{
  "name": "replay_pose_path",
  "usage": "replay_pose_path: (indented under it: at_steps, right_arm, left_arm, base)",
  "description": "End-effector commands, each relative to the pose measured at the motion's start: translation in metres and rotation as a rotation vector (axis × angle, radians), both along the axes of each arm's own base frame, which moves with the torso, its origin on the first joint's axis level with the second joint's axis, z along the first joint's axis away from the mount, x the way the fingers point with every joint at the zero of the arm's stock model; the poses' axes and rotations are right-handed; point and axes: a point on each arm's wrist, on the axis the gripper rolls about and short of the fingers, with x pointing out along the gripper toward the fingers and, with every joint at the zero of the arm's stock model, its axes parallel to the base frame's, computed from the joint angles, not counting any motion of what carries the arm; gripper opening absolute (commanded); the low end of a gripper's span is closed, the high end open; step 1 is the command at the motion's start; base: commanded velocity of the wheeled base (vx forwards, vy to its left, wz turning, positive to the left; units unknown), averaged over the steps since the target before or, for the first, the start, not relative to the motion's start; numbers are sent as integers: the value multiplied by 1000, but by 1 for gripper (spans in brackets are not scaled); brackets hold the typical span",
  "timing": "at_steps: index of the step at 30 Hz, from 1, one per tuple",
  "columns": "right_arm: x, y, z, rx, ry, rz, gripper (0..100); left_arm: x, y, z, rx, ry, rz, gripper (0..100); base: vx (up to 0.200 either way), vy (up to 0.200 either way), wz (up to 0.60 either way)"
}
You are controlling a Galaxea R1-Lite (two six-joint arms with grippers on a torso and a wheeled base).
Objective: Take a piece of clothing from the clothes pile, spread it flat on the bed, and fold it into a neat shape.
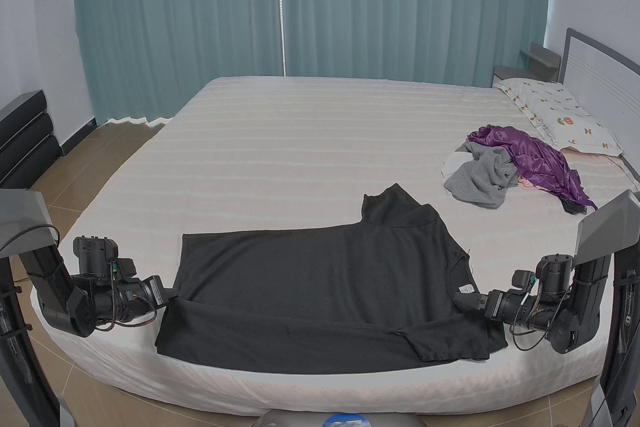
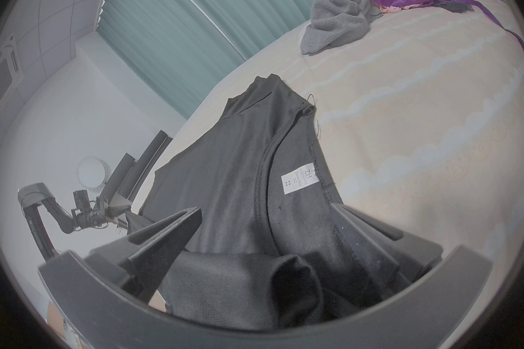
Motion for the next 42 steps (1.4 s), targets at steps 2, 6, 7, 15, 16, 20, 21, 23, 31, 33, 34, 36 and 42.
replay_pose_path:
  at_steps: [2, 6, 7, 15, 16, 20, 21, 23, 31, 33, 34, 36, 42]
  right_arm:
    - [-3, 0, -5, -2, 6, 16, 0]
    - [-5, -1, -4, -10, -10, 16, 0]
    - [-5, -2, -4, -16, -10, 16, 0]
    - [-10, -14, -8, -81, -28, 22, 0]
    - [-11, -14, -6, -74, -34, 17, 0]
    - [-11, -15, -1, -67, -49, 19, 0]
    - [-12, -14, 3, -53, -50, 18, 0]
    - [-13, -14, 5, -43, -49, 17, 0]
    - [-21, -15, 30, 3, -84, -4, 0]
    - [-25, -15, 29, 2, -73, 4, 0]
    - [-25, -15, 27, -1, -67, 8, 0]
    - [-26, -15, 24, 0, -54, 8, 0]
    - [-22, -12, 9, 6, -16, 34, 100]
  left_arm:
    - [0, 0, 0, -9, 4, 8, 0]
    - [0, 0, 1, -19, 5, 16, 0]
    - [0, 0, 1, -18, 5, 17, 0]
    - [-3, 0, 2, -17, 8, 16, 0]
    - [-4, 0, 2, -16, 9, 15, 0]
    - [-7, 0, 4, -16, 9, 15, 0]
    - [-11, -1, 6, -16, 7, 15, 0]
    - [-12, -1, 8, -16, 4, 15, 0]
    - [-22, -1, 18, 0, -16, 33, 0]
    - [-23, -1, 18, 0, -13, 34, 0]
    - [-23, -1, 18, 0, -12, 34, 0]
    - [-23, -1, 18, 0, -12, 34, 0]
    - [-22, -2, 16, -1, -6, 29, 0]
  base:
    - [0, 0, 0]
    - [0, 0, 0]
    - [0, 0, 0]
    - [0, 0, 0]
    - [0, 0, 0]
    - [0, 0, 0]
    - [0, 0, 0]
    - [0, 0, 0]
    - [0, 0, 0]
    - [0, 0, 0]
    - [0, 0, 0]
    - [0, 0, 0]
    - [0, 0, 0]
